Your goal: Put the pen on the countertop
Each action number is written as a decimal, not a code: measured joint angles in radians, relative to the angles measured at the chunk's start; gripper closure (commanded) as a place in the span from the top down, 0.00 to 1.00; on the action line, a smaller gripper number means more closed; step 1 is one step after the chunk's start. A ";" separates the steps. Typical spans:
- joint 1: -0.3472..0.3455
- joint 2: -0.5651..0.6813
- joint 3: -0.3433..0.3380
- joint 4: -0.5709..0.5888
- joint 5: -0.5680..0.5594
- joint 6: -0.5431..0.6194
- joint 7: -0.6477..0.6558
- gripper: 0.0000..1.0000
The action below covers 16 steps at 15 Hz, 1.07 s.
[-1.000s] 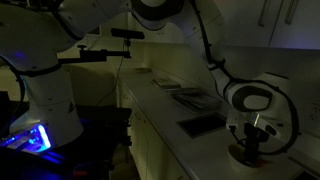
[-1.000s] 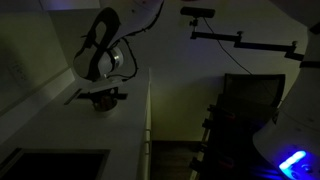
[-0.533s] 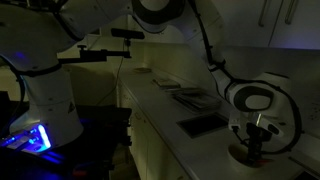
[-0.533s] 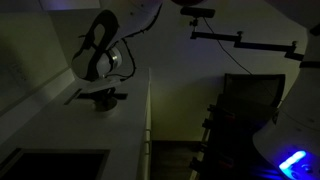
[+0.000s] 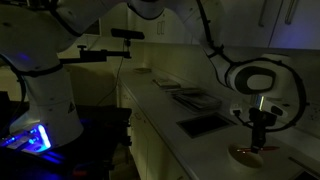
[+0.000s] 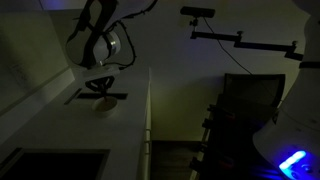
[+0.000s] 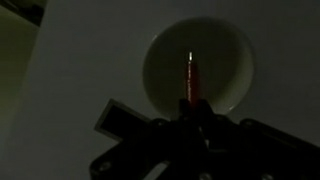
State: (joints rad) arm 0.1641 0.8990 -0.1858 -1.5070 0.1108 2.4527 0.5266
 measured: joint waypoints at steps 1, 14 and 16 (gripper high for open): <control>-0.006 -0.024 0.001 -0.027 0.012 -0.019 0.013 0.03; -0.025 -0.225 0.178 -0.511 0.418 0.178 0.172 0.03; 0.017 -0.219 0.185 -0.559 0.447 0.280 0.264 0.03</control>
State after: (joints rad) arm 0.1812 0.6803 -0.0012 -2.0657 0.5581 2.7331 0.7908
